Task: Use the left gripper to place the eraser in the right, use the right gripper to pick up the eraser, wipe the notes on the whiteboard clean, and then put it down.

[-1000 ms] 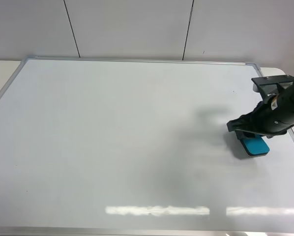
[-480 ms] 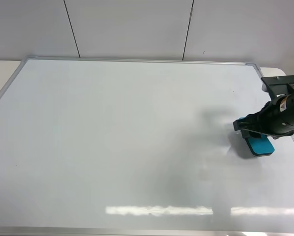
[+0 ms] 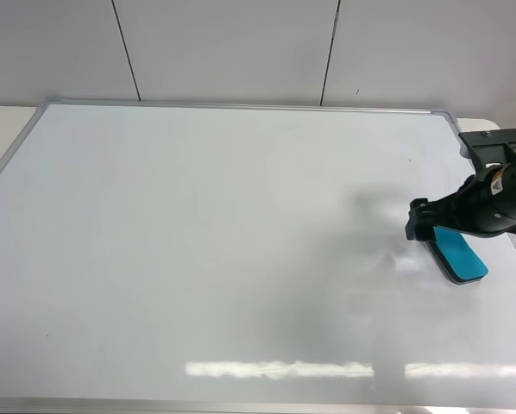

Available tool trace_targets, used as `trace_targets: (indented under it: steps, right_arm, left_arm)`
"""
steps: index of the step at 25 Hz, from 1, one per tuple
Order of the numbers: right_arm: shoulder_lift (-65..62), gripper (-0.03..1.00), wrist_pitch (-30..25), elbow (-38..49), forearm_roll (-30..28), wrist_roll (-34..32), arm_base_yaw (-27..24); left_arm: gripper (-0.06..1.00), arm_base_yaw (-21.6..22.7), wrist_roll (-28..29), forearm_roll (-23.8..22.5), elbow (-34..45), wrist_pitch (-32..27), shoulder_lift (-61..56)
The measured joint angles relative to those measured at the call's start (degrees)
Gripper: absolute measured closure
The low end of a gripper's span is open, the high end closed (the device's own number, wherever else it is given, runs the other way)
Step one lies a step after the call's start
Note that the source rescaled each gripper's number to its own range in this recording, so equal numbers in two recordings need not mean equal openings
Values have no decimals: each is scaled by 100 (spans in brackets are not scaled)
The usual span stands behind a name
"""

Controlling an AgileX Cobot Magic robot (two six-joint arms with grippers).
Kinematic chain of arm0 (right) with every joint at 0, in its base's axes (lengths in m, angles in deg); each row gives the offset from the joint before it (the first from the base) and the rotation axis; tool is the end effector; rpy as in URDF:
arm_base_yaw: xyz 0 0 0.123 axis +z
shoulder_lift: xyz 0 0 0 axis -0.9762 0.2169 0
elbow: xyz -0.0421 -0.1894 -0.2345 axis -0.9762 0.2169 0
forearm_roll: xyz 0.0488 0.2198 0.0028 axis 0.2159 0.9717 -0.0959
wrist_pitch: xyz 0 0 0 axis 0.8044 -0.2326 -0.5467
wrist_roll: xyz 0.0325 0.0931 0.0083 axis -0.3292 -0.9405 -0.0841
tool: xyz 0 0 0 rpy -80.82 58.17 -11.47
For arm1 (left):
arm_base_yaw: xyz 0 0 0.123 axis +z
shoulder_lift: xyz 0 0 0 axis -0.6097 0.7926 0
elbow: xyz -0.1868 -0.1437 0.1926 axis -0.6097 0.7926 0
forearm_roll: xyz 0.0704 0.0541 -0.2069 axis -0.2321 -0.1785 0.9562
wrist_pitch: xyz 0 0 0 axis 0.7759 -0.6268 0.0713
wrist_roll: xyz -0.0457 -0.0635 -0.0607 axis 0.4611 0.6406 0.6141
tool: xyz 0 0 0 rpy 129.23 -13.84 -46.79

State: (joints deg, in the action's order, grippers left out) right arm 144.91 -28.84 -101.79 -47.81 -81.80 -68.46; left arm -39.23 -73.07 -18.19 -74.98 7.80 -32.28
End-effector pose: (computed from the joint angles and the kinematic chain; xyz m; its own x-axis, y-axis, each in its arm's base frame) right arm 0.2307 0.0296 0.1853 -0.8979 -0.0878 -0.4315 -0.0777 0.9961 -0.0409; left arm -0.0422 0.0073 0.2621 -0.4429 -0.0302 -0.8961 -0.0460 0.9989 -0.0109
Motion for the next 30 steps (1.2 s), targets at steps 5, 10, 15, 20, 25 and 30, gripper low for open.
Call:
trace_targets:
  steps: [5, 10, 15, 20, 25, 30]
  right_arm:
    - [0, -3, 0, 0, -6, -6, 0]
    - [0, -3, 0, 0, -2, -6, 0]
    - [-173, -3, -134, 0, 12, -11, 77]
    - [-1521, -3, -378, 0, 12, 18, 93]
    - [-3839, -3, -891, 0, 12, 318, 93]
    - [-6496, -3, -1530, 0, 12, 577, 93]
  left_arm:
    - [-6, 0, 0, 0, 0, 0, 0]
    - [-6, 0, 0, 0, 0, 0, 0]
    - [-6, 0, 0, 0, 0, 0, 0]
    - [-6, 0, 0, 0, 0, 0, 0]
    - [-6, 0, 0, 0, 0, 0, 0]
    - [-6, 0, 0, 0, 0, 0, 0]
